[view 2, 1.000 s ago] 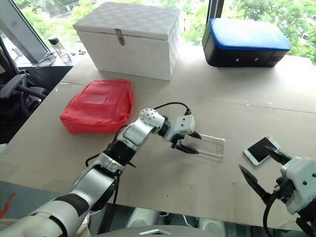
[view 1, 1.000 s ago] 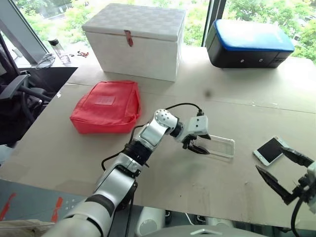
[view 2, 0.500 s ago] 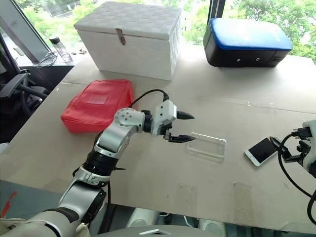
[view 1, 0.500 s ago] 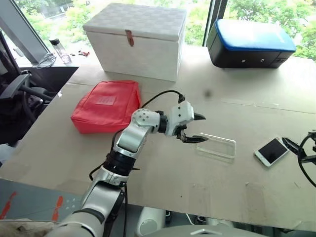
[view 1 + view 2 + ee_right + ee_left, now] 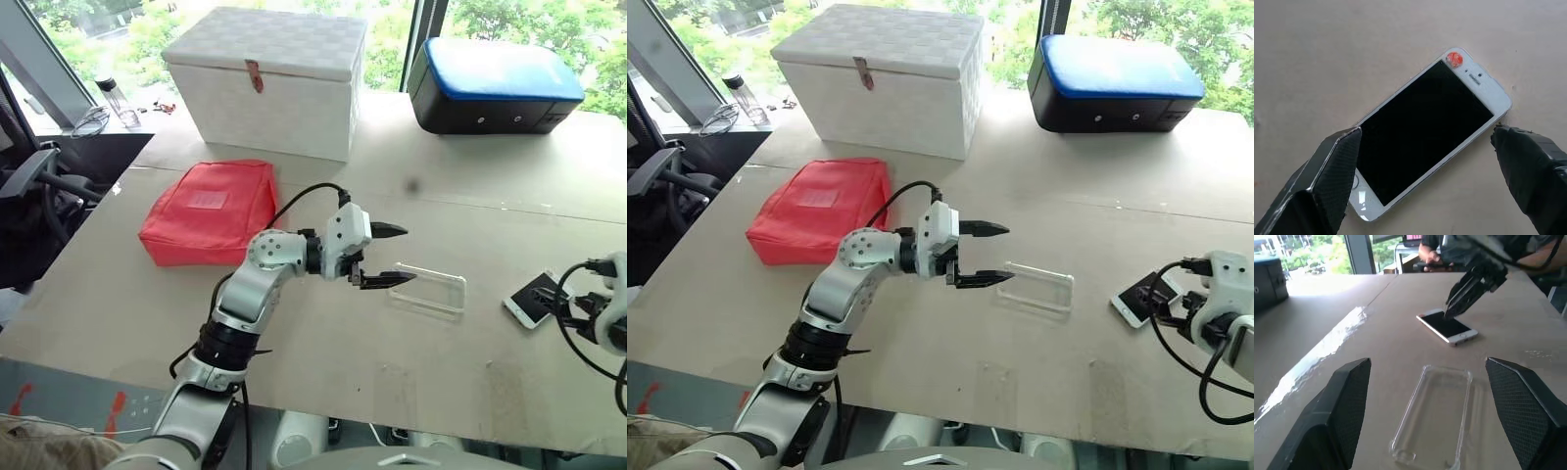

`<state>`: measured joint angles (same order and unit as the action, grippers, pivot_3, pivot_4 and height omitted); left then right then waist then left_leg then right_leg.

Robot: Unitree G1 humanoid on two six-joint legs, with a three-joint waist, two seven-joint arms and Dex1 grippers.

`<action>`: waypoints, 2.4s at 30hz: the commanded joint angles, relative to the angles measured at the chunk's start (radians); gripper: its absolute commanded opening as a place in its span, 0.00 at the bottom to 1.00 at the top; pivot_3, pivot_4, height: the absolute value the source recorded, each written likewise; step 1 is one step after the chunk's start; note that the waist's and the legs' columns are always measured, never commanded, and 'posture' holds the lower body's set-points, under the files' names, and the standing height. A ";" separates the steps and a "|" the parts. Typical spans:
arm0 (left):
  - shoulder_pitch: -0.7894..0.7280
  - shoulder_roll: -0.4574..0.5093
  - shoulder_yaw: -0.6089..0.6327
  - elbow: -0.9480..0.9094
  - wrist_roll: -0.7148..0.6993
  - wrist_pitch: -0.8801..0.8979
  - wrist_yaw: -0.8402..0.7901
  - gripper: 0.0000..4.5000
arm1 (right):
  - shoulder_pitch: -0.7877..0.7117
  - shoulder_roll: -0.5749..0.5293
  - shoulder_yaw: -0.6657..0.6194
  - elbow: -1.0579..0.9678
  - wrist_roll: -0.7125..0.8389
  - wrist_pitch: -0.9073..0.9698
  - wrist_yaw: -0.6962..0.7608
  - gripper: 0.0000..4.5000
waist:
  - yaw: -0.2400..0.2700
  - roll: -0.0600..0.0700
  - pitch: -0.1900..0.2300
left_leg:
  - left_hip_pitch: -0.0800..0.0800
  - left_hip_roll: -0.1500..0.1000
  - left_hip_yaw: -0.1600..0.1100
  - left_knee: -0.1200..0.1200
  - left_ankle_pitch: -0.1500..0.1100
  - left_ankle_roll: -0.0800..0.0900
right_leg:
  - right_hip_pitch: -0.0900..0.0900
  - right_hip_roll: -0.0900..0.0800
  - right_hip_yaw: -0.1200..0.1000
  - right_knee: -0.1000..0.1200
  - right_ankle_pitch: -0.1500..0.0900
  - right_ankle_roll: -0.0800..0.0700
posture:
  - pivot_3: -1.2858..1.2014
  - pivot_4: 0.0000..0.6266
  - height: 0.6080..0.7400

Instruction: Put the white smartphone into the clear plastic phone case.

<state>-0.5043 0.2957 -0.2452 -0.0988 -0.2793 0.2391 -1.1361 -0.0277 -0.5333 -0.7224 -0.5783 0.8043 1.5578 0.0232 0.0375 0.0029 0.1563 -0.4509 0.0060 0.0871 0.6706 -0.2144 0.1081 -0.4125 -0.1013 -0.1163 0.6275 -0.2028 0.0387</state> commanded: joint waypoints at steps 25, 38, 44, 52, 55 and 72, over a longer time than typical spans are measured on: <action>-0.019 0.051 0.022 -0.058 -0.112 0.060 0.008 0.85 | -0.074 0.481 0.294 0.029 -0.490 0.021 -0.218 0.66 | -0.050 -0.015 -0.023 | 0.006 0.009 -0.001 -0.005 0.001 -0.013 | 0.000 0.012 0.004 0.000 -0.002 0.001 | 0.52 0.24 1.00; 0.076 0.095 0.140 -0.094 -0.156 0.111 0.144 0.85 | -0.175 -0.147 0.424 0.079 -0.335 -0.371 0.422 0.62 | -0.052 0.005 -0.010 | 0.004 0.000 0.001 -0.005 0.000 -0.010 | -0.004 -0.002 0.003 -0.006 -0.001 0.003 | 0.52 0.24 1.00; 0.150 0.153 0.187 -0.119 -0.169 0.112 0.153 0.85 | -0.311 -0.363 0.727 0.111 -0.400 -0.656 0.733 0.62 | -0.041 0.002 -0.007 | 0.004 0.001 -0.003 -0.013 0.002 -0.008 | -0.009 0.001 -0.002 -0.003 0.002 0.002 | 0.52 0.24 1.00; 0.283 0.212 0.223 -0.257 -0.174 0.141 0.220 0.85 | -0.378 -0.507 0.993 0.196 -0.576 -0.989 1.028 0.62 | -0.019 -0.004 0.003 | 0.001 -0.003 -0.001 -0.014 0.003 -0.012 | -0.009 -0.004 -0.002 -0.008 0.000 0.005 | 0.52 0.24 1.00; 0.315 0.224 0.225 -0.290 -0.179 0.151 0.235 0.85 | -0.375 -0.503 1.011 0.203 -0.600 -1.001 1.053 0.62 | -0.019 -0.005 0.005 | 0.001 -0.003 -0.001 -0.013 0.001 -0.013 | -0.009 -0.005 -0.003 -0.008 -0.001 0.004 | 0.52 0.24 1.00; 0.360 0.279 0.224 -0.306 -0.183 0.111 0.198 0.85 | -0.357 -0.468 1.081 0.193 -0.723 -0.971 1.096 0.62 | -0.022 -0.006 0.005 | 0.002 -0.002 -0.004 -0.009 0.000 -0.017 | -0.008 -0.005 -0.005 -0.005 -0.001 0.002 | 0.52 0.24 1.00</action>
<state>-0.1428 0.5724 -0.0356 -0.3543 -0.4488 0.3644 -0.9425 -0.3973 -1.0019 0.3404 -0.3609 0.0840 0.5855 1.0996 0.0155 -0.0026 0.1611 -0.4484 0.0045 0.0827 0.6618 -0.2142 0.0907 -0.4193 -0.1067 -0.1222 0.6225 -0.2040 0.0408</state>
